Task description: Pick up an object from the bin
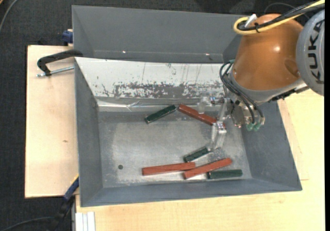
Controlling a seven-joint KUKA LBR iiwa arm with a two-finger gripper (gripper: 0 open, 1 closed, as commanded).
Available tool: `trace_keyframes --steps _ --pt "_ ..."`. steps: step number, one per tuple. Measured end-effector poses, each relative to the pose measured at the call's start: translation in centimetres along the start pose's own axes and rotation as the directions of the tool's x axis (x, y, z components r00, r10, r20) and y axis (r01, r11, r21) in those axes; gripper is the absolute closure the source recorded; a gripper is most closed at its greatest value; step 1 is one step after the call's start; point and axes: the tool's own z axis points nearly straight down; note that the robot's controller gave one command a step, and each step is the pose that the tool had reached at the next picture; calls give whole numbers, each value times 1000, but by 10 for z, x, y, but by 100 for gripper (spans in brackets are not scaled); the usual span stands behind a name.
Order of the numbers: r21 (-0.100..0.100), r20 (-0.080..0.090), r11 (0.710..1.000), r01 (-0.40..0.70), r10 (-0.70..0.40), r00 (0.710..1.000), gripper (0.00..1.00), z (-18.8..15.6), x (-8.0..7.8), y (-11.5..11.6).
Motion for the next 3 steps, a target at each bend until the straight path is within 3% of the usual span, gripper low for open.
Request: trace_keyframes --steps 1,2,3 --pt "-1 -12 999 35 -35 999 0 159 9 20" --pt "-1 -3 999 35 -35 999 100 154 6 20" --pt "-1 -2 999 34 -34 999 0 154 6 19"
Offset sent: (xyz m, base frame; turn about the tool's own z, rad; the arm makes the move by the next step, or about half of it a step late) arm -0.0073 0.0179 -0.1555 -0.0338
